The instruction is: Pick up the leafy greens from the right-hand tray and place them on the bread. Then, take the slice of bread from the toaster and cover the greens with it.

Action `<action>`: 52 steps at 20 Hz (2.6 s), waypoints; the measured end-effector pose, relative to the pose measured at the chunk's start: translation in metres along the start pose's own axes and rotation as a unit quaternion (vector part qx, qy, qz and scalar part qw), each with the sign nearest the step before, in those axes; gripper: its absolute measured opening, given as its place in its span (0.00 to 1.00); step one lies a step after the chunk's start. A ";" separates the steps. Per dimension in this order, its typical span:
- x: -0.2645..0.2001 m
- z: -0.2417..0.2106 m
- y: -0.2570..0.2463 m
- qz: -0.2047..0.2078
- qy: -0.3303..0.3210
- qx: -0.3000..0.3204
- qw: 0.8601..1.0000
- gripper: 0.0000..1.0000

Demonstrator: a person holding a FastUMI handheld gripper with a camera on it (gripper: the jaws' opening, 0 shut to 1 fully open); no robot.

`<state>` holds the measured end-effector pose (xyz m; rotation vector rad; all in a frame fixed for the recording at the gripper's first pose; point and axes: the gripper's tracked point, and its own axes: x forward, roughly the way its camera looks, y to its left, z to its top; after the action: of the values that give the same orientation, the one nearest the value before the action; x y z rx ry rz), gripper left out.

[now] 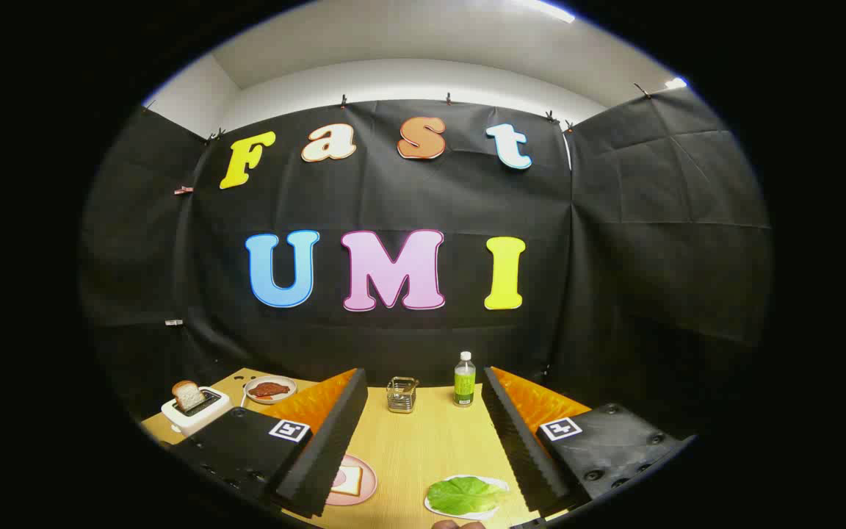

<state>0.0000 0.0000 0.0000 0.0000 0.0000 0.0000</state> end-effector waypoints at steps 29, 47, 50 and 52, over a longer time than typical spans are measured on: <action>0.009 -0.073 -0.029 0.023 0.098 0.005 0.995 0.99; 0.031 -0.300 -0.069 0.157 0.371 -0.095 0.910 0.98; 0.032 -0.330 -0.069 0.176 0.399 -0.099 0.894 0.98; 0.034 -0.349 -0.070 0.182 0.421 -0.099 0.883 0.99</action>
<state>0.0344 -0.0699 -0.3487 -0.2069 0.8768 0.3784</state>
